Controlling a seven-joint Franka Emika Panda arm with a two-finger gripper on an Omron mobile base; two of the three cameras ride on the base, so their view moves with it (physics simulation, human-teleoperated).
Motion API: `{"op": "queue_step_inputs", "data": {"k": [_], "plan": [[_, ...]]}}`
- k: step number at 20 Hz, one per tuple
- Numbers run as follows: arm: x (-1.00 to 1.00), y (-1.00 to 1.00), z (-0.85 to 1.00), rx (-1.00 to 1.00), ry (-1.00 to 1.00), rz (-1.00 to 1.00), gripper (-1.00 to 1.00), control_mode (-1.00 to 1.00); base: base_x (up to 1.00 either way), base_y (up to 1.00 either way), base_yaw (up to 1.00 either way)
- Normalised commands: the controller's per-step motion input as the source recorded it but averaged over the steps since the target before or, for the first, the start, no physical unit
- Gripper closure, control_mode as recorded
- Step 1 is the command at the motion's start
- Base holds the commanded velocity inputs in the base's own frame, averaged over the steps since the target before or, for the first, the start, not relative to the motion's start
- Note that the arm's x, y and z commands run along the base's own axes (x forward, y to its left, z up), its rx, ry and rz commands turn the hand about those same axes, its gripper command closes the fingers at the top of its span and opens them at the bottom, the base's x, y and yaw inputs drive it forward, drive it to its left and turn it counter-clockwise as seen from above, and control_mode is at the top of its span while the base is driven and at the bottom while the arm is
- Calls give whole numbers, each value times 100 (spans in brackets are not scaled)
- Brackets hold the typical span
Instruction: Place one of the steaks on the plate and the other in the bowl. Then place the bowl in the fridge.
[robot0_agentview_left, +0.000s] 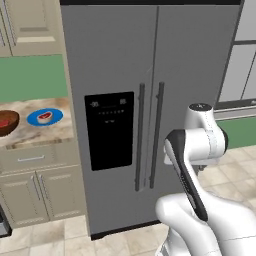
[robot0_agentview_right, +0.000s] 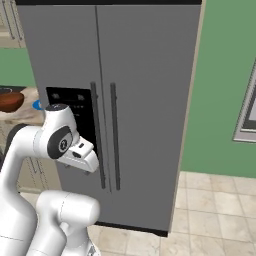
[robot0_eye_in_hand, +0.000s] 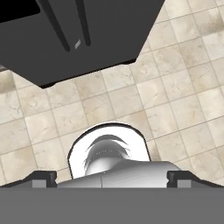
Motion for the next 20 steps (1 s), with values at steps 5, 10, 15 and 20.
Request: {"op": "queue_step_inputs", "data": {"k": [5, 10, 15, 20], "plan": [[0, 0, 0, 0, 0, 0, -100, 100, 7, 24, 0], [0, 0, 0, 0, 0, 0, -100, 100, 1, 1, 0], [0, 0, 0, 0, 0, 0, -100, 100, 6, 0, 0], [32, -15, 0, 0, -10, 12, -100, -100, 4, 0, 0]]}}
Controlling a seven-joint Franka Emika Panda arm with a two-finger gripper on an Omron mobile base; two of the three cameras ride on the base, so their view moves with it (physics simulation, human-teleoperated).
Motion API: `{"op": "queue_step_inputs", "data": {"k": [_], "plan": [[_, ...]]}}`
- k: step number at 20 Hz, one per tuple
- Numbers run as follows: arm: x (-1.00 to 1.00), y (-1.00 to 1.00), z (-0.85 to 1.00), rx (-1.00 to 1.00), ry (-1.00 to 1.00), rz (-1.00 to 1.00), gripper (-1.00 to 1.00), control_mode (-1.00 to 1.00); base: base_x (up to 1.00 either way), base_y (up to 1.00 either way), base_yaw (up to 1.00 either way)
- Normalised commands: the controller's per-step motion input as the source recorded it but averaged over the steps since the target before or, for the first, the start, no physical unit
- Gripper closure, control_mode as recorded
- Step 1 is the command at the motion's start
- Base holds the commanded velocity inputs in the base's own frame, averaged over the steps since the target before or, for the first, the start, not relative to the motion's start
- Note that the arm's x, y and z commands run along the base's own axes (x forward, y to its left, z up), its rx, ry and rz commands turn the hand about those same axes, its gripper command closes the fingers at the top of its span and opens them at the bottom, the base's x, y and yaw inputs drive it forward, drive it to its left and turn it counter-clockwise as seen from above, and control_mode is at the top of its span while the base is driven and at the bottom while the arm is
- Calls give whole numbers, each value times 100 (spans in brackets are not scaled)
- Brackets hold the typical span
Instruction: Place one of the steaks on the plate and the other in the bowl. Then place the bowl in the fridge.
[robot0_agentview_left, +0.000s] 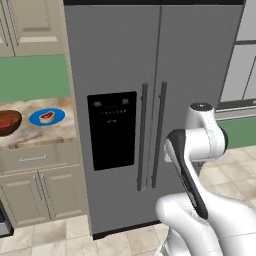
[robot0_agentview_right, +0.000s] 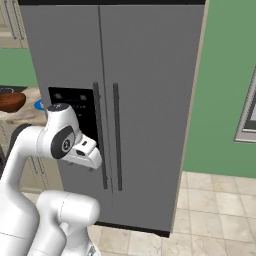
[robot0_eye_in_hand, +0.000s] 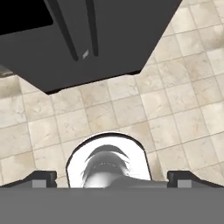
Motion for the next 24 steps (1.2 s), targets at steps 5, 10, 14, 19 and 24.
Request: {"op": "queue_step_inputs", "data": {"k": [5, 10, 14, 19, 24], "plan": [[81, -46, 0, 2, -18, 23, -100, -100, 0, 0, 0], [100, -22, 0, 1, -17, 17, -100, -100, 0, 0, 0], [96, 0, 0, -1, -13, -2, -100, -100, 0, 0, 0], [67, 7, 0, -6, -5, -10, -100, -100, 0, 0, 0], [49, 2, 0, -1, -11, -1, -100, -100, 0, 0, 0]]}}
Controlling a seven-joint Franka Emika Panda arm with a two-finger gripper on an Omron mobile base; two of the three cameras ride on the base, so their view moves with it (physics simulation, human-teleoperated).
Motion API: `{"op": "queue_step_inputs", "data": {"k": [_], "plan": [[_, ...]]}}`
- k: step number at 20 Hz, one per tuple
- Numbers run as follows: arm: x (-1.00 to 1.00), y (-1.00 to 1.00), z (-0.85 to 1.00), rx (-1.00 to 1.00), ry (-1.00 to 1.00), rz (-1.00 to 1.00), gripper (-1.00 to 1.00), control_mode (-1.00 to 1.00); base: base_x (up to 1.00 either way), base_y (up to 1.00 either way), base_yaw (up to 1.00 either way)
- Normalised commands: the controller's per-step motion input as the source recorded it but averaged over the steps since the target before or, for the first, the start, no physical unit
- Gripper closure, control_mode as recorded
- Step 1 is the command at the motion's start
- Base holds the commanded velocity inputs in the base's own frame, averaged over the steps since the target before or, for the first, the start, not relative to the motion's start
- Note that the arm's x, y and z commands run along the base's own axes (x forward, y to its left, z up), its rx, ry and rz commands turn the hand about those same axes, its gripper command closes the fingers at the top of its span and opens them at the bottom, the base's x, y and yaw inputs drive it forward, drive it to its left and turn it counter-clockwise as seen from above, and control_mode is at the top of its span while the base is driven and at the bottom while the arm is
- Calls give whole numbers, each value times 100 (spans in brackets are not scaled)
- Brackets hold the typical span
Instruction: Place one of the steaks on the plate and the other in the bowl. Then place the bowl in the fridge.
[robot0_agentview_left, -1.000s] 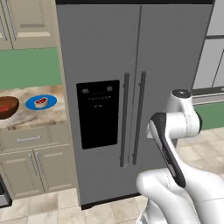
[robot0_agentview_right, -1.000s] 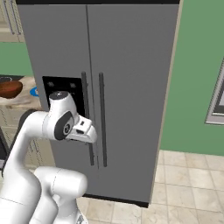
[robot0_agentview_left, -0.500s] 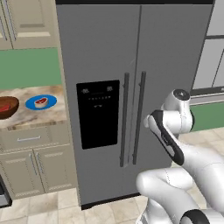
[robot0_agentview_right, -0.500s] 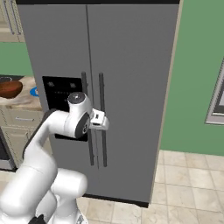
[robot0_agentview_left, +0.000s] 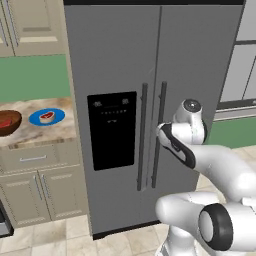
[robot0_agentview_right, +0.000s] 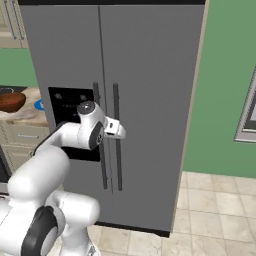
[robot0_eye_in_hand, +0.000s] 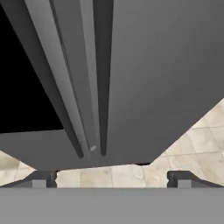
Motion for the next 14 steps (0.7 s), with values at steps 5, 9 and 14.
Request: {"op": "queue_step_inputs", "data": {"k": [5, 9, 14], "plan": [[41, 1, -6, 1, -16, 0, -100, -100, 0, 0, 0], [38, 7, 0, 0, -10, 0, -100, -100, 0, 0, 0], [32, 3, 0, 0, -3, 0, -100, -100, 0, 0, 0]]}}
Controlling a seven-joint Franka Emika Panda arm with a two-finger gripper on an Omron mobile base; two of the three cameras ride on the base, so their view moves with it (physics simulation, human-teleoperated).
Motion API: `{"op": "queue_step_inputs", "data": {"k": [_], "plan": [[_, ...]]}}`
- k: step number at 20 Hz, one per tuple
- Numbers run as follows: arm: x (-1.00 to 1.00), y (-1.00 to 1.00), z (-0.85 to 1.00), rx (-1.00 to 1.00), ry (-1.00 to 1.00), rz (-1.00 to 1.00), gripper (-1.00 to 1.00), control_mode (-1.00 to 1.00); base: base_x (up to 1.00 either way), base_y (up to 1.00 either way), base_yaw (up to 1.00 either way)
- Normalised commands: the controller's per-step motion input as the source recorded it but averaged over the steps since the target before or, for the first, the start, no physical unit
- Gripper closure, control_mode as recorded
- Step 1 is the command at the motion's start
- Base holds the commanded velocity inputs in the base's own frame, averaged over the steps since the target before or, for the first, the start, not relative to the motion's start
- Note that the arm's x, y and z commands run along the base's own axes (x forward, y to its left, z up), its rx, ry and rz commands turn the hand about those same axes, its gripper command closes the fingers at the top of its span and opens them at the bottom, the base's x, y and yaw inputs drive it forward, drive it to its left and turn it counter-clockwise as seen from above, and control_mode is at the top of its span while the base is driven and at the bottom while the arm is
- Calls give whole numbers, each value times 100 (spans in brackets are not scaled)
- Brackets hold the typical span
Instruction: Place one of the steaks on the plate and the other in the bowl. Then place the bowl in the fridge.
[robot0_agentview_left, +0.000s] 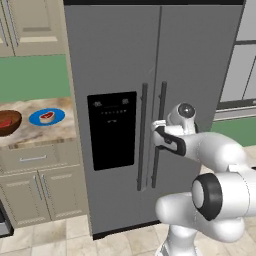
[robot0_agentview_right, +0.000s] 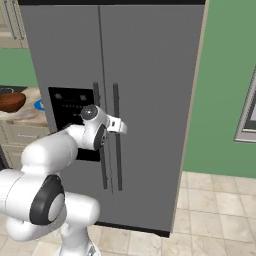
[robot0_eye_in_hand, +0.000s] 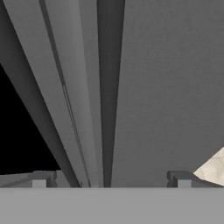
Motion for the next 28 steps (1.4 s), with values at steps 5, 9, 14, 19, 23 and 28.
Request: {"op": "queue_step_inputs", "data": {"k": [5, 9, 14, 19, 23, 28], "plan": [[22, -3, 0, 0, 1, 0, -100, -100, 0, 0, 0], [18, 0, 0, 0, 0, 0, -100, -100, 0, 0, 0], [26, 0, -4, 0, -2, 0, -100, -100, 0, 0, 0], [43, 0, -4, 0, 0, 0, -100, -100, 0, 0, 0], [39, 0, -3, 0, 0, 0, -100, -100, 0, 0, 0], [28, -4, -11, 0, 0, 3, -100, -100, 0, 0, 0]]}}
